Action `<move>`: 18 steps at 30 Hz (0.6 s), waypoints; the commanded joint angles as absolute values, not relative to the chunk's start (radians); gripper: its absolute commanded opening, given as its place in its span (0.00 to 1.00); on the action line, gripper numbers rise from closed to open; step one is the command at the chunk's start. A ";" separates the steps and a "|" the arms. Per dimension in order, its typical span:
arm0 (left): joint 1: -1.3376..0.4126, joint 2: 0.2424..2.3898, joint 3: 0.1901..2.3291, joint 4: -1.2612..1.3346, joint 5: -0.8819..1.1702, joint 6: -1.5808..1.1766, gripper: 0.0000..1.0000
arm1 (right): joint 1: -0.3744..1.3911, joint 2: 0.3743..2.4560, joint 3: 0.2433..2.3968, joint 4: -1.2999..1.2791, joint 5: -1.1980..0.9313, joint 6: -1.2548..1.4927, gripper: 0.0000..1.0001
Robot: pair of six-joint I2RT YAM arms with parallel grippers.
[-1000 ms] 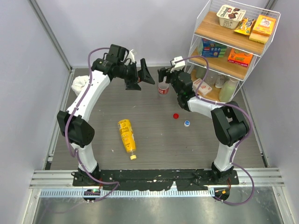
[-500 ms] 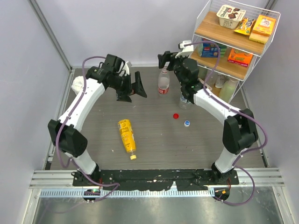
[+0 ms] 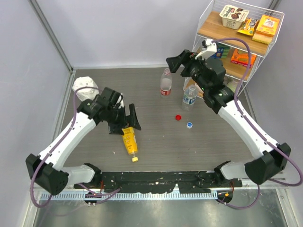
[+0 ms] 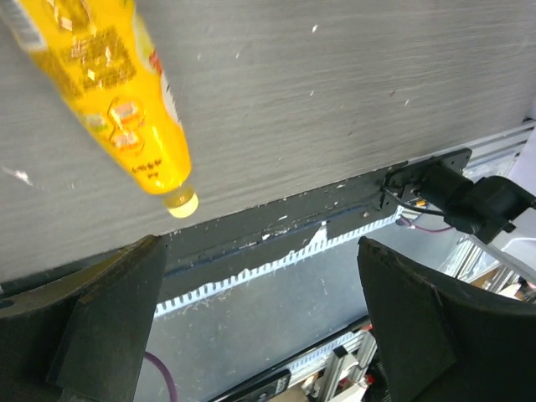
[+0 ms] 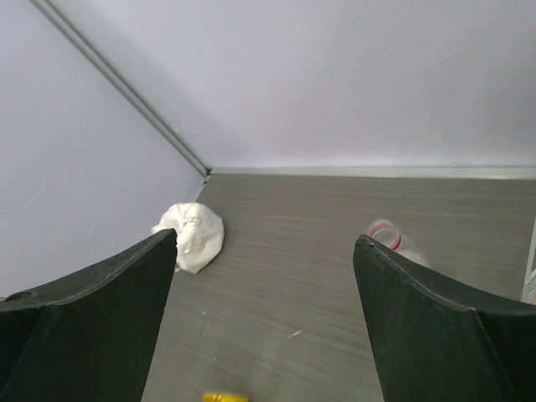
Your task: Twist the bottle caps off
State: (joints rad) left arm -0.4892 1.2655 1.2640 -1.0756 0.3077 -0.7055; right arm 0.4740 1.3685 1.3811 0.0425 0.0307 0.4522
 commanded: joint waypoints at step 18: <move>-0.646 1.210 0.753 -0.666 0.292 -1.057 1.00 | 0.457 1.123 1.342 -0.356 -0.172 0.569 0.93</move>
